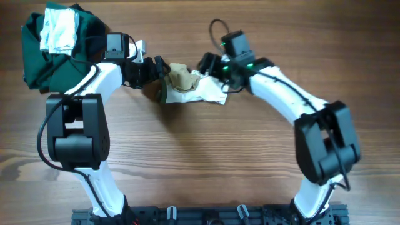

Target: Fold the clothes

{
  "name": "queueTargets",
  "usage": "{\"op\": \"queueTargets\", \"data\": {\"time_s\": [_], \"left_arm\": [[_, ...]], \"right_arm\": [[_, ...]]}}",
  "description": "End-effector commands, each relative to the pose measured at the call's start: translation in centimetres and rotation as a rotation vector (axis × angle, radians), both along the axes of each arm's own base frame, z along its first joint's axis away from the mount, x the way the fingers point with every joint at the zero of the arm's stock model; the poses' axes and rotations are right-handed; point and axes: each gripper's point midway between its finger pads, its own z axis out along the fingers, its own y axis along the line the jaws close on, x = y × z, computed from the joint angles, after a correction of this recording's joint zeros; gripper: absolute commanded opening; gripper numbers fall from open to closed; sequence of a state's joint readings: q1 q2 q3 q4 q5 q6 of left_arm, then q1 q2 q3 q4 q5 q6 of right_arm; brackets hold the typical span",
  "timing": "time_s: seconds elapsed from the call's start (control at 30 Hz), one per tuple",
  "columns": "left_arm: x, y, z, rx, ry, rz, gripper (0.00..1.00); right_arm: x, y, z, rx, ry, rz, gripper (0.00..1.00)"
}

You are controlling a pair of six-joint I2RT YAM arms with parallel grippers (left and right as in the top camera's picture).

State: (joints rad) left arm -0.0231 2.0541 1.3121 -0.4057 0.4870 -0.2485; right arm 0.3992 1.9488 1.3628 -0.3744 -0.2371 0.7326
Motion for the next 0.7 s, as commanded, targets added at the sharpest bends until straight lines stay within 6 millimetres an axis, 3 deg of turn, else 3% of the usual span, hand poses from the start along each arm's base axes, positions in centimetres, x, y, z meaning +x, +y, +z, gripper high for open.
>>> {"op": "queueTargets", "data": {"time_s": [0.0, 0.1, 0.4, 0.67], "left_arm": [[-2.0, 2.1, -3.0, 0.086, 0.094, 0.040, 0.95], [-1.9, 2.1, -1.6, 0.084, 0.075, 0.041, 0.94], [-3.1, 1.5, -1.6, 0.055, 0.122, 0.025, 0.91], [-3.0, 1.5, -1.6, 0.055, 0.118, 0.025, 0.92]], "right_arm": [[0.4, -5.2, 4.0, -0.077, -0.086, 0.042, 0.97], [-1.8, -7.6, 2.7, -0.077, 0.008, 0.129, 0.99], [-5.2, -5.6, -2.3, -0.021, 0.151, 0.344, 0.96], [-5.9, -4.7, -5.5, -0.006, 0.210, 0.394, 0.91]]}}
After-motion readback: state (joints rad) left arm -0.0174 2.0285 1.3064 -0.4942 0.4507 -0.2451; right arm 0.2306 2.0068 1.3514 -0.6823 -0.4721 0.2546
